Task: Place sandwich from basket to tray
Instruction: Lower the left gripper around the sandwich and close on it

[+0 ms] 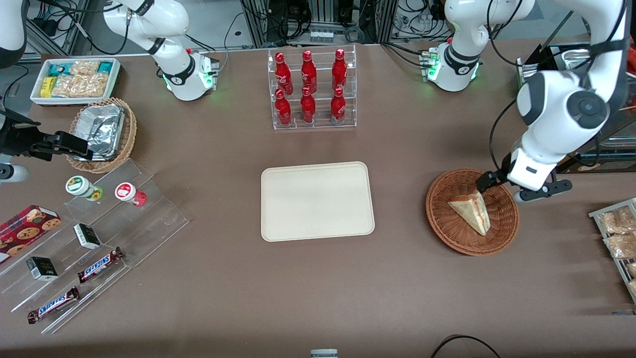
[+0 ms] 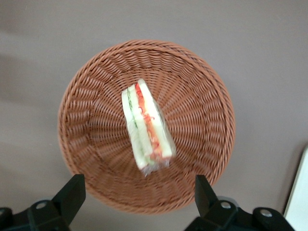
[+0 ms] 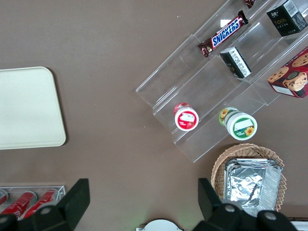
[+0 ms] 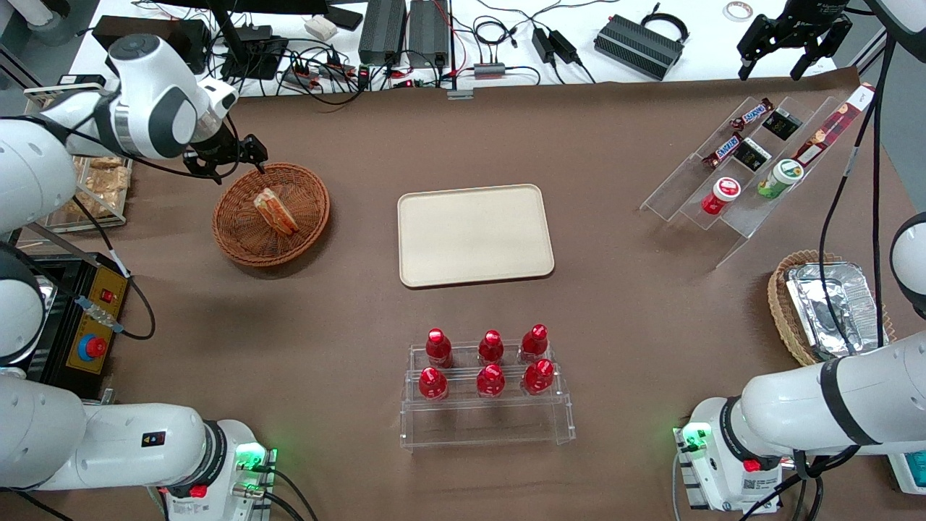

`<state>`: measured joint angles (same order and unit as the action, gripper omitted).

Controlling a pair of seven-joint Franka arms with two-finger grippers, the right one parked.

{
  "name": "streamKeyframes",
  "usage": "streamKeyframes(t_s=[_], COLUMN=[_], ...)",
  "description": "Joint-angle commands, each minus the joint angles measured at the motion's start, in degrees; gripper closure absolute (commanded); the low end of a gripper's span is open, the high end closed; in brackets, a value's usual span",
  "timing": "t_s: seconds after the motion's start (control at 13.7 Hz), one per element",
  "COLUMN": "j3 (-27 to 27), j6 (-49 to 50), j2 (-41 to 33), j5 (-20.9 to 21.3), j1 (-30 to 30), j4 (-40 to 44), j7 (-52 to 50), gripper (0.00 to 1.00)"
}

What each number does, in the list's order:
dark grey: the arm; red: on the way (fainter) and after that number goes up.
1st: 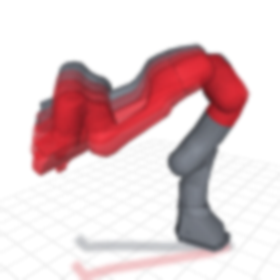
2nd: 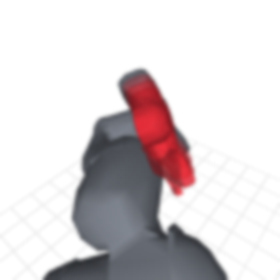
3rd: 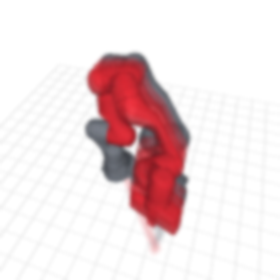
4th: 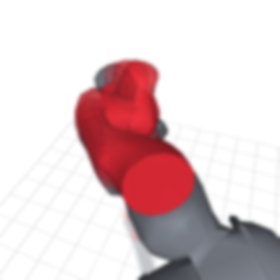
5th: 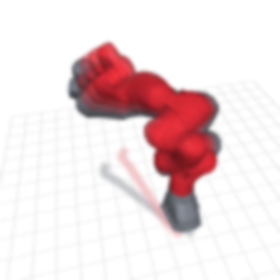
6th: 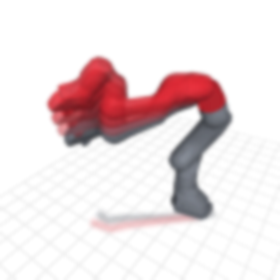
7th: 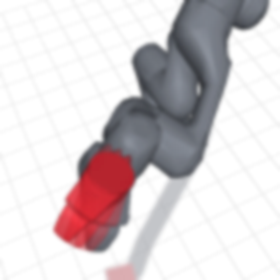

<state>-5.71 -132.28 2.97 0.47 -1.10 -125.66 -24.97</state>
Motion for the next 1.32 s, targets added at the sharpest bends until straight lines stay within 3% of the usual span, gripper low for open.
streamKeyframes(t_s=[0.0, 0.51, 1.24], j3=[-0.4, -0.6, -0.7], j6=[-3.8, -9.4, -9.6], j2=[3.4, 10.1, 12.8], j5=[0.1, 0.1, 0.1], j1=[-0.5, -0.5, -0.6], j4=[0.1, 0.0, -0.3], j7=[-7.6, -12.8, -13.1], gripper=[0.00, 0.00, 0.00])
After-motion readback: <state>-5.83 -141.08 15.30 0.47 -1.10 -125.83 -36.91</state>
